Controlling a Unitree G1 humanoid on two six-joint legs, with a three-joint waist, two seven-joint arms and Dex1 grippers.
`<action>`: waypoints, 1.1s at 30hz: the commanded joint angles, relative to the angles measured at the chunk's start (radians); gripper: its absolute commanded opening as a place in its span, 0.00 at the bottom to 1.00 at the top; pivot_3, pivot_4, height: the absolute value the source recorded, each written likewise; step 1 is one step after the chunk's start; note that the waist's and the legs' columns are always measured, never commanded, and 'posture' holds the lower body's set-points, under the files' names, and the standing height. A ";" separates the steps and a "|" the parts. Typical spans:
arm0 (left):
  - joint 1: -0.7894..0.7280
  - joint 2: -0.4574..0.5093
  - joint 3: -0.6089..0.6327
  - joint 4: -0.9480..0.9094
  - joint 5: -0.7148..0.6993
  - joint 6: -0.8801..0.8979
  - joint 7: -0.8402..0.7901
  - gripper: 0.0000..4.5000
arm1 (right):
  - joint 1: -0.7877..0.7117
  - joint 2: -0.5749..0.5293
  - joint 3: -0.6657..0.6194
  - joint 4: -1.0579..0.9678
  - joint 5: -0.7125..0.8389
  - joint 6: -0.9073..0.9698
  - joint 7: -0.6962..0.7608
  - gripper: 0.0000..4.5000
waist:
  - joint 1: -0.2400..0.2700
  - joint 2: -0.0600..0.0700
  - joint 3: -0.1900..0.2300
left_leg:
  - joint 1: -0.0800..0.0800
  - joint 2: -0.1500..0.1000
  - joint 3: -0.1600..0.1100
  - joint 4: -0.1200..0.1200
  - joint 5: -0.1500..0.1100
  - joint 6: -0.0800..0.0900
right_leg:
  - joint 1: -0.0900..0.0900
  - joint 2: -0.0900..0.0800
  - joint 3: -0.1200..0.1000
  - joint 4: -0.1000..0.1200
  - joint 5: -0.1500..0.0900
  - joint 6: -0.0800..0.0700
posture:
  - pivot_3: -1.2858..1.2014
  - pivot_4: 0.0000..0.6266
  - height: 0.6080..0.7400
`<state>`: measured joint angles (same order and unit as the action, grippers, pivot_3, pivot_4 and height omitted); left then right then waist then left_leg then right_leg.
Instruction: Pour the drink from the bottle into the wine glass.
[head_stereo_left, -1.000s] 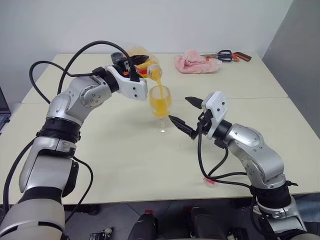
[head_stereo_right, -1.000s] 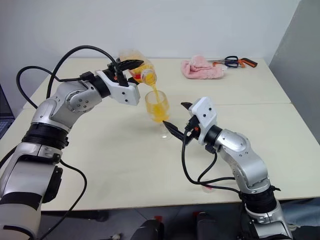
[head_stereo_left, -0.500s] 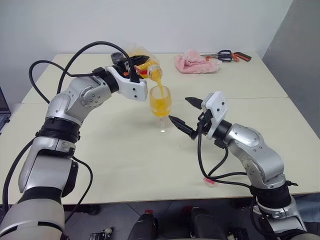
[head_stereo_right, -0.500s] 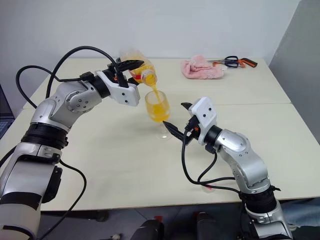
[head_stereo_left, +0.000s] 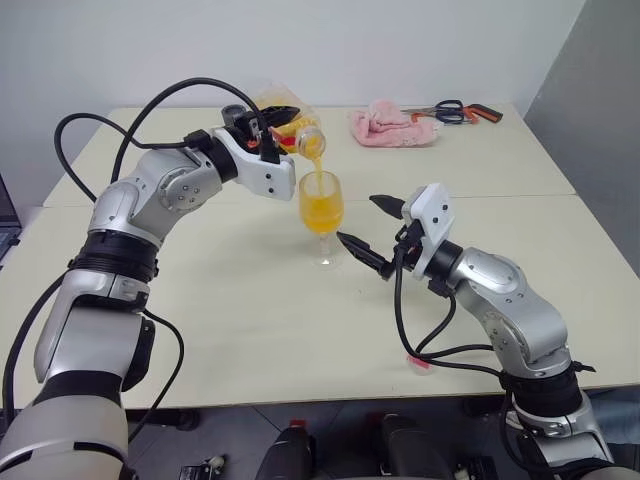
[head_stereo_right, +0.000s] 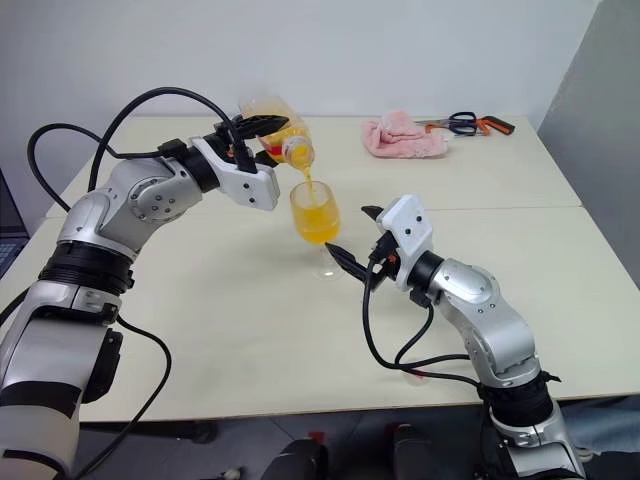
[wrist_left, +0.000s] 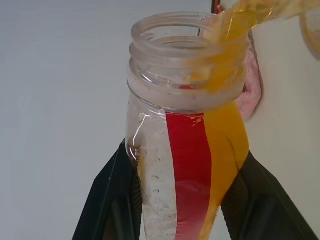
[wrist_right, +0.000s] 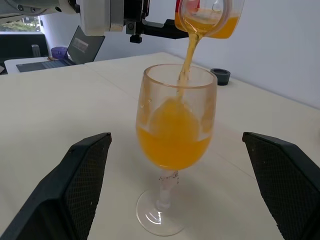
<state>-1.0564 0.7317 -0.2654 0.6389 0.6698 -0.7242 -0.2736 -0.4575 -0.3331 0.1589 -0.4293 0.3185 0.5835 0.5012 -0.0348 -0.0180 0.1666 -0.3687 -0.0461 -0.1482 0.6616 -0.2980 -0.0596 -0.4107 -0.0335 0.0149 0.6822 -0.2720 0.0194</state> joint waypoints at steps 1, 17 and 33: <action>-0.037 0.022 0.011 -0.011 -0.010 -0.003 0.020 0.37 | -0.007 0.003 -0.004 -0.036 0.006 -0.007 0.003 1.00 | 0.000 0.000 0.000 | 0.000 0.000 0.000 0.000 0.000 0.000 | 0.000 0.000 0.000 0.000 0.000 0.000 | 0.52 0.24 1.00; -0.036 0.026 0.008 -0.014 -0.013 -0.002 0.019 0.37 | -0.004 0.003 0.001 -0.034 0.004 -0.010 0.004 1.00 | 0.000 0.000 0.000 | 0.000 0.000 0.001 0.000 0.000 0.000 | 0.000 0.000 0.000 0.000 0.000 0.000 | 0.52 0.24 1.00; 0.080 -0.102 0.135 -0.132 -0.397 0.343 -0.215 0.37 | -0.006 0.007 0.008 -0.045 -0.003 -0.067 0.025 1.00 | -0.008 0.000 0.000 | 0.000 0.000 0.001 0.000 0.000 0.000 | 0.000 0.000 0.000 0.000 0.000 0.000 | 0.52 0.24 1.00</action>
<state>-0.9749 0.6481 -0.2043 0.5808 0.3860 -0.4774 -0.4517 -0.4551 -0.3290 0.1629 -0.4297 0.3176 0.5579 0.5149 -0.0427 -0.0181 0.1665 -0.3686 -0.0460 -0.1479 0.6623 -0.2979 -0.0596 -0.4107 -0.0336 0.0151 0.6830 -0.2720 0.0194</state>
